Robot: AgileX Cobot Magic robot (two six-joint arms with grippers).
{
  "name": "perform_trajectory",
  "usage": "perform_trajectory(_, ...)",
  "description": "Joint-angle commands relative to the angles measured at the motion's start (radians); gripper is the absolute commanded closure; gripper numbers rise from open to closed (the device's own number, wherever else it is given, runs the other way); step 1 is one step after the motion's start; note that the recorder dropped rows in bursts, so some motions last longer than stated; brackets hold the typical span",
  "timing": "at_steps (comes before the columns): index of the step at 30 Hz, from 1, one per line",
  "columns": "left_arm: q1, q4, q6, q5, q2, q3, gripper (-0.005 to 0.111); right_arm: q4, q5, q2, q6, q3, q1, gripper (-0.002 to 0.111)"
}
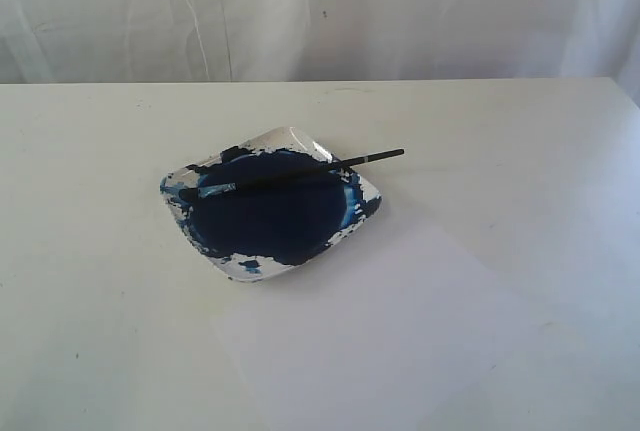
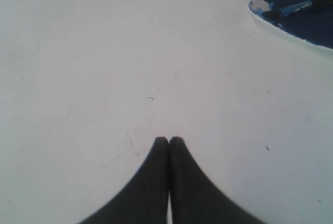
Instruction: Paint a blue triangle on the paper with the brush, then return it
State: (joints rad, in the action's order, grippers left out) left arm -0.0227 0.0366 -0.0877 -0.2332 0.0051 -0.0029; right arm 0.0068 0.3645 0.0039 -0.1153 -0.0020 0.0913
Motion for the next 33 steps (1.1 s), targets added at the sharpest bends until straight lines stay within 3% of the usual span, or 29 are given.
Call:
perform_trajectory(1, 0.0, 0.007, 0.001, 0.001, -0.005, 0.003, 0.107, 0.001, -0.01, -0.004, -0.001, 0.002, -0.004, 0.108)
perform_trajectory(9, 0.0, 0.019, 0.023, 0.049, -0.005, 0.003, 0.107, 0.0, -0.01, -0.004, -0.001, 0.002, -0.004, 0.108)
perform_trajectory(13, 0.0, 0.138, 0.149, 0.123, -0.005, 0.003, 0.107, 0.0, -0.01, -0.004, -0.001, 0.002, -0.004, 0.108)
perform_trajectory(25, 0.0, 0.149, 0.16, 0.76, -0.005, 0.003, 0.107, 0.0, -0.01, -0.004, -0.001, 0.002, -0.004, 0.108)
perform_trajectory(27, 0.0, 0.244, 0.146, 0.847, -0.005, 0.003, 0.107, 0.0, -0.01, -0.004, -0.001, 0.002, -0.004, 0.108)
perform_trajectory(31, 0.0, 0.516, 0.056, 0.872, 0.05, -0.046, 0.107, 0.0, -0.01, -0.004, -0.001, 0.002, -0.004, 0.108)
perform_trajectory(33, 0.0, 0.548, 0.031, 0.903, 0.112, -0.098, 0.107, 0.0, -0.01, -0.004, -0.001, 0.002, -0.004, 0.108)
